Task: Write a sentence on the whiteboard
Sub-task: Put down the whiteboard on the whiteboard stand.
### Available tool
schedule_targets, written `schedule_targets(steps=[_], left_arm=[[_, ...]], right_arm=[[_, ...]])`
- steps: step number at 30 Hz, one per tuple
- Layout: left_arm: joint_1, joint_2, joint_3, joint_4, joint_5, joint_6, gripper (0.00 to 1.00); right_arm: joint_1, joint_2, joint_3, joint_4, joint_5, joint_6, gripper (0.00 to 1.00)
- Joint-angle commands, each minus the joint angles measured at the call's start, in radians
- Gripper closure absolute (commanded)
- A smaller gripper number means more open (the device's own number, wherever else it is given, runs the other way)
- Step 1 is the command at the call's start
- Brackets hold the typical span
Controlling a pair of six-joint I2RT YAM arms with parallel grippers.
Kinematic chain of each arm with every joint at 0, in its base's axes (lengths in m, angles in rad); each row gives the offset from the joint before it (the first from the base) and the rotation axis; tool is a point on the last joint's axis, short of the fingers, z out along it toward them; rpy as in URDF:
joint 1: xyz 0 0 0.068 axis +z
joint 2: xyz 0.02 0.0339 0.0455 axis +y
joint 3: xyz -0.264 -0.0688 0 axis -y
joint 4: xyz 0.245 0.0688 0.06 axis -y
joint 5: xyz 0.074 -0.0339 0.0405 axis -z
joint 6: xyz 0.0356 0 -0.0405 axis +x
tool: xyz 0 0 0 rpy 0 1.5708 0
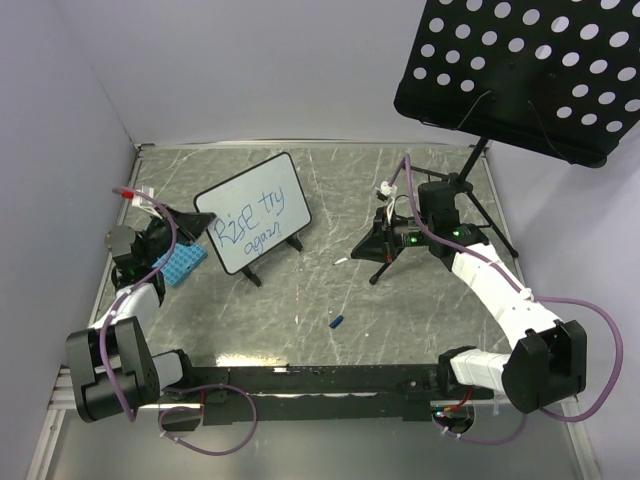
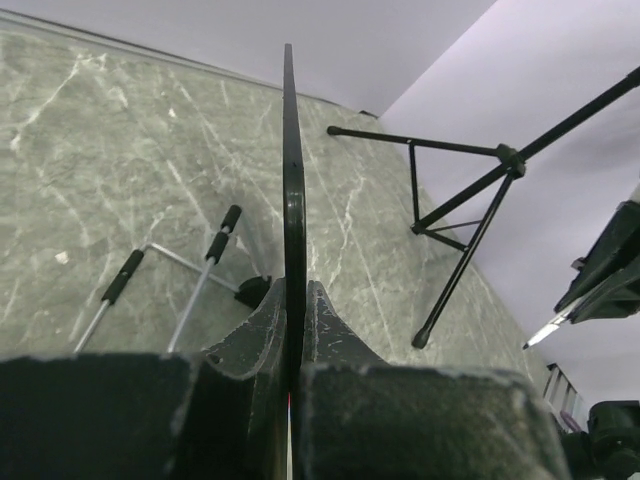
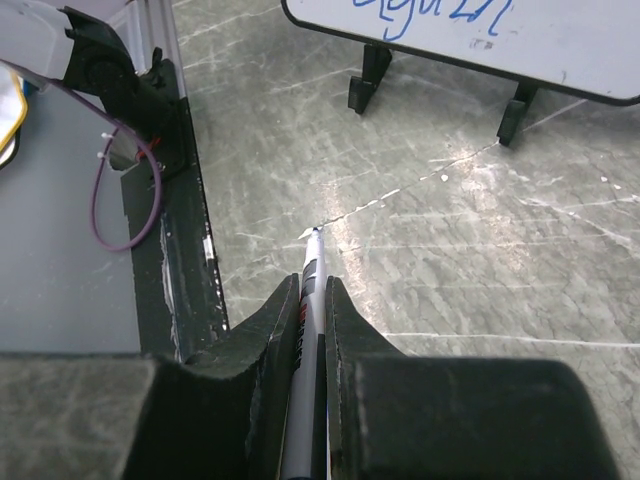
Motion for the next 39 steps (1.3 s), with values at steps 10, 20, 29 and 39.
schedule_targets(steps=[10,20,29,39], left_arm=[[0.04,0.049,0.005,0.044,0.029,0.081,0.99],[0.035,-0.13,-0.109,-0.119,-0.129,0.136,0.99],[-0.035,-0.264,-0.185,-0.226,-0.35,0.298,0.99],[0.0,-0.171,-0.164,-0.222,-0.328,0.39,0.99]], right_arm=[[-0.021,-0.065,-0.014,0.011,-0.066,-0.026,1.0],[-0.024,-0.059,-0.014,0.013,-0.087,-0.037,1.0],[-0.024,-0.082,-0.014,0.019,-0.104,-0.031,1.0],[-0.039,-0.109,-0.019,0.024,-0.118,-0.017,1.0]])
